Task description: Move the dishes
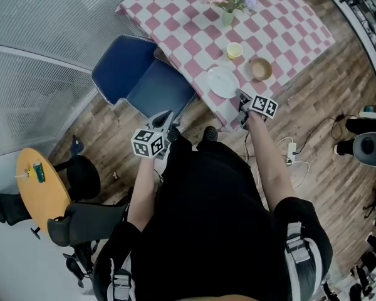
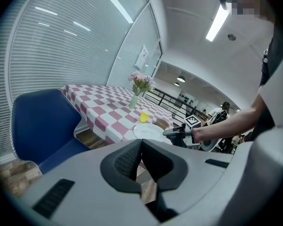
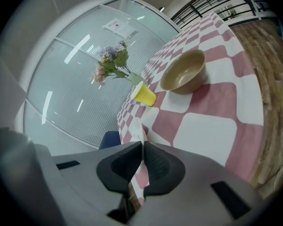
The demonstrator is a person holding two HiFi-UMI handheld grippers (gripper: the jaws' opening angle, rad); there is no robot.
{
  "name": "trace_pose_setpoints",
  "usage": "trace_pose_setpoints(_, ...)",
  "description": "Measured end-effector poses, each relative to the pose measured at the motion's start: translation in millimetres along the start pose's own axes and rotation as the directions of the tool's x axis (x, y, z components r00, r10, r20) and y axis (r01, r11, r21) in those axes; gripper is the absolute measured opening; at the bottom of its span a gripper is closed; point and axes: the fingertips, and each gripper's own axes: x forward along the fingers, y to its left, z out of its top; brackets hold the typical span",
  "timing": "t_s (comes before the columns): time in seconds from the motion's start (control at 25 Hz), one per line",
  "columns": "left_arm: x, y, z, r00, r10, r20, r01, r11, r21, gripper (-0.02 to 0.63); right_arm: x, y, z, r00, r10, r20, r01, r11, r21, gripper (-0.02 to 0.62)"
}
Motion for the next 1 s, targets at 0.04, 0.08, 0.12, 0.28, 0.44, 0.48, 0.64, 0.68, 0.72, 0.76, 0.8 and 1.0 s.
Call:
trace_pose_setpoints(0.04, 2.7, -3.6, 0.5, 1.0, -0.002, -0.002, 0.002, 1.0, 0.003, 0.021, -3.3, -4.2, 1.7, 1.0, -0.005, 0.004, 0.005, 1.0, -0.001, 0.029)
trace_pose_setpoints(0.08, 5.3, -6.9, 1.2, 1.0, -0.004, -0.004, 0.004, 1.0, 0.006, 0.021, -6.2, -8.0, 3.2, 1.0, -0.011, 0.006, 0.011, 1.0, -0.002, 0.029)
trace_pose_setpoints(0.12, 7.8, -9.8, 1.9, 1.0, -0.005, -0.006, 0.005, 1.0, 0.008, 0.021, -8.5, -11.5, 4.3, 1.0, -0.018, 0.006, 0.018, 1.0, -0.003, 0.029)
trace_pose_setpoints(0.28, 16.7, -20.8, 2.5, 1.0, -0.013, -0.01, 0.014, 1.0, 0.017, 0.021, -15.7, -26.2, 3.1, 0.999, -0.052, -0.011, 0.052, 0.999, -0.004, 0.031)
trace_pose_setpoints(0.44, 22.4, -31.1, 2.8, 1.0, -0.019, -0.022, 0.02, 0.999, 0.029, 0.021, -16.6, -29.6, 1.2, 0.999, -0.035, -0.039, 0.035, 0.999, -0.008, 0.047)
trace_pose_setpoints(0.48, 24.1, -32.8, 3.1, 1.0, -0.02, -0.024, 0.021, 0.999, 0.032, 0.021, -15.8, -30.0, 1.0, 0.998, -0.033, -0.049, 0.032, 0.999, -0.016, 0.086)
trace_pose_setpoints(0.64, 31.1, -37.9, 3.5, 0.999, -0.026, -0.026, 0.027, 0.999, 0.043, 0.021, -11.4, -35.2, -1.6, 0.995, -0.057, -0.083, 0.052, 0.997, -0.065, 0.155)
trace_pose_setpoints(0.68, 32.6, -39.2, 3.9, 0.999, -0.028, -0.026, 0.029, 0.999, 0.045, 0.021, -10.9, -36.3, -2.9, 0.993, -0.069, -0.095, 0.061, 0.995, -0.082, 0.178)
trace_pose_setpoints(0.72, 34.1, -40.5, 4.4, 0.999, -0.031, -0.027, 0.032, 0.998, 0.046, 0.021, -10.6, -36.8, -4.4, 0.991, -0.08, -0.107, 0.069, 0.993, -0.1, 0.199)
trace_pose_setpoints(0.76, 35.5, -41.5, 5.1, 0.999, -0.034, -0.028, 0.035, 0.998, 0.048, 0.021, -10.4, -37.0, -5.8, 0.989, -0.091, -0.118, 0.077, 0.99, -0.116, 0.205)
trace_pose_setpoints(0.8, 37.0, -42.7, 5.8, 0.999, -0.038, -0.029, 0.039, 0.998, 0.05, 0.021, -10.8, -37.6, -6.8, 0.987, -0.102, -0.124, 0.086, 0.988, -0.129, 0.207)
trace_pose_setpoints(1.0, 42.6, -52.0, 9.8, 0.996, -0.077, -0.044, 0.08, 0.994, 0.071, 0.021, -24.8, -45.9, -1.9, 0.984, -0.157, -0.087, 0.139, 0.974, -0.181, 0.197)
